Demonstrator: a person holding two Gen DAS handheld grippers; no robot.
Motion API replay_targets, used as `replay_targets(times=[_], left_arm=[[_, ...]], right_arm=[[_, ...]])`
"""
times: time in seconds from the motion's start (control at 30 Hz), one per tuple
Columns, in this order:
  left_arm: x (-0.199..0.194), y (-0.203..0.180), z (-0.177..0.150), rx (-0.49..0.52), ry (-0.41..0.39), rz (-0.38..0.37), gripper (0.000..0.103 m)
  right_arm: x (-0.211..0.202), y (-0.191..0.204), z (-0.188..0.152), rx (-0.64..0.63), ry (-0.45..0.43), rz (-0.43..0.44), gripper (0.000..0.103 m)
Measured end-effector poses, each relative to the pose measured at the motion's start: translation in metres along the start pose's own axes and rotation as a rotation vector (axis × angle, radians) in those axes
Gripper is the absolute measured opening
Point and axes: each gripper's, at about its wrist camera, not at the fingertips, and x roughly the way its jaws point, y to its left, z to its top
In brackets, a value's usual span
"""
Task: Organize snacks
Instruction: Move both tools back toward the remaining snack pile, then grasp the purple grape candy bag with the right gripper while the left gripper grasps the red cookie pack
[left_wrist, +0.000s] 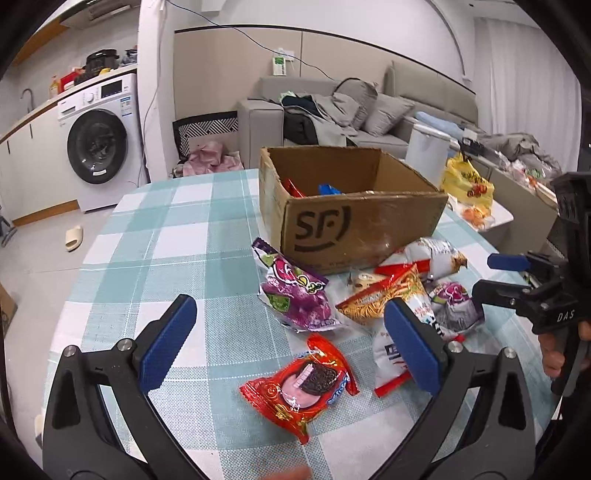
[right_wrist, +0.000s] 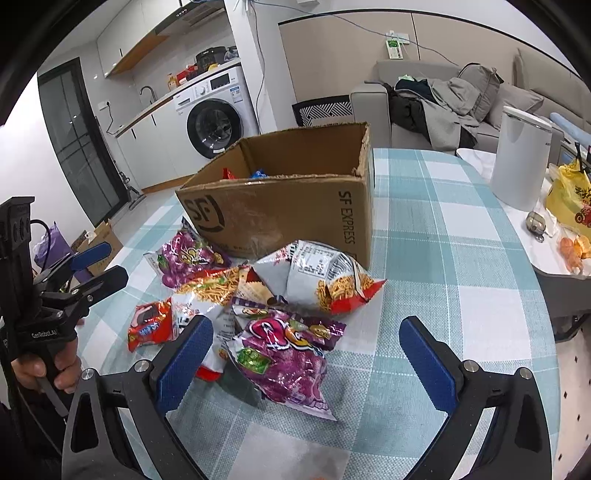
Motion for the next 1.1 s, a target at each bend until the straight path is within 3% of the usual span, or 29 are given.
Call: replay_targets(times=[0.43, 1.1], left_arm=[[0.018, -0.014, -0.013, 0.063, 0.075, -0.034, 0.101], [0.044, -0.005, -0.033, 0.092, 0.216, -0.112, 0.101]], right_arm=[[0.004, -0.005, -0.003, 0.003, 0.031, 0.004, 0.103], [0.034, -0.004, -0.016, 0.028, 0.121, 0.021, 0.103]])
